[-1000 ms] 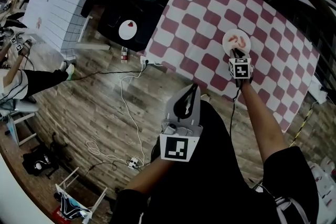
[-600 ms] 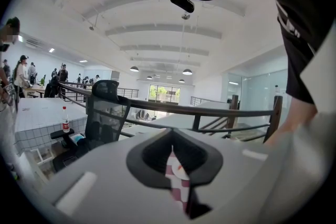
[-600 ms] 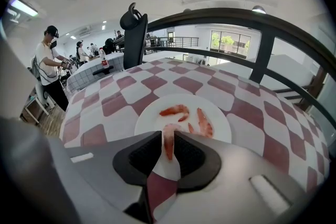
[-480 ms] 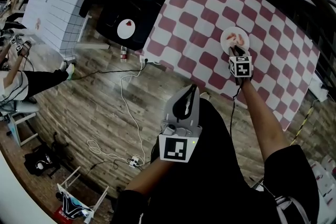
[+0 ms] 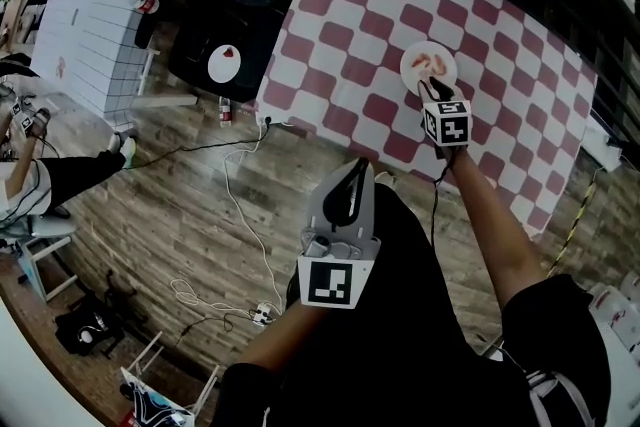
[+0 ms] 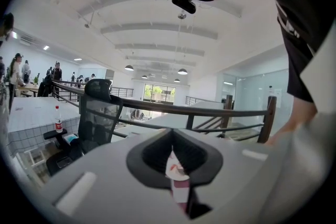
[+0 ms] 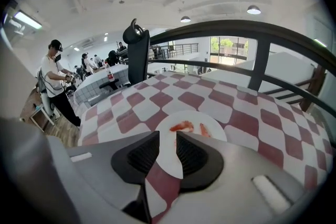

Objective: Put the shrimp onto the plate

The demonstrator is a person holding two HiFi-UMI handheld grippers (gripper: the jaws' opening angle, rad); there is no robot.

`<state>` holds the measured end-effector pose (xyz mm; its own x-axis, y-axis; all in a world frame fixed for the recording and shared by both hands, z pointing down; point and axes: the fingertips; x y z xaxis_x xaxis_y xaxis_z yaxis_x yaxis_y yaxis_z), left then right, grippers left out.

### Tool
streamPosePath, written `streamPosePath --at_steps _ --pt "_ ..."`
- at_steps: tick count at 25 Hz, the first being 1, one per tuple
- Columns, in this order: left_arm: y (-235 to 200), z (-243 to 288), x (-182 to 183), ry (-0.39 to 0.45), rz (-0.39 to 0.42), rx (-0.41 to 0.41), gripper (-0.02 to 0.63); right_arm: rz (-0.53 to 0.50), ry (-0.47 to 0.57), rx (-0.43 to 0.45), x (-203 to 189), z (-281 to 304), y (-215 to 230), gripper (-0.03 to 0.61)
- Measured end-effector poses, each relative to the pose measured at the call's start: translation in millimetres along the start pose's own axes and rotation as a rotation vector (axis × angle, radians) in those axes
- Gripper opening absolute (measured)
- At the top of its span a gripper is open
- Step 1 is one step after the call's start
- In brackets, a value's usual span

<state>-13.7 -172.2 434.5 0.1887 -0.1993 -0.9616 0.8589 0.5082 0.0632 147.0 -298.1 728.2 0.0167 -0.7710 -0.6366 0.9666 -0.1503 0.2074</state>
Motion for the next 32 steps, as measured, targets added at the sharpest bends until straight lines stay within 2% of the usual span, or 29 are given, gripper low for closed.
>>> streamPosePath --at_steps 8,13,22,26,32 --pt "14 -5 2 0.013 0.01 -0.058 0.009 0.054 0.163 -0.029 31 -53 -15 0.055" --pt "21 -10 10 0.027 0.022 -0.093 0.009 0.067 0.239 -0.098 34 -88 -16 0.0" --pt "31 -19 28 0.07 0.014 -0.162 0.009 0.108 0.325 -0.134 36 -160 -29 0.0" --pt "34 -21 37 0.105 0.016 -0.191 0.009 0.13 0.39 -0.144 45 -200 -38 0.0" --pt "41 -24 49 0.16 0.021 -0.231 0.009 0.111 0.494 -0.182 47 -261 -56 0.0"
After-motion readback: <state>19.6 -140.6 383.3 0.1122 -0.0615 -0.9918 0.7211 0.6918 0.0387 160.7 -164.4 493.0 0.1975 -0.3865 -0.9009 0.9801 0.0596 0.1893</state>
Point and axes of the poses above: the fingertips, and each gripper's own axes: z forward along the fingers, y to its right, x out of its top, and after that the axes turned 10 degrees about z, right-handed
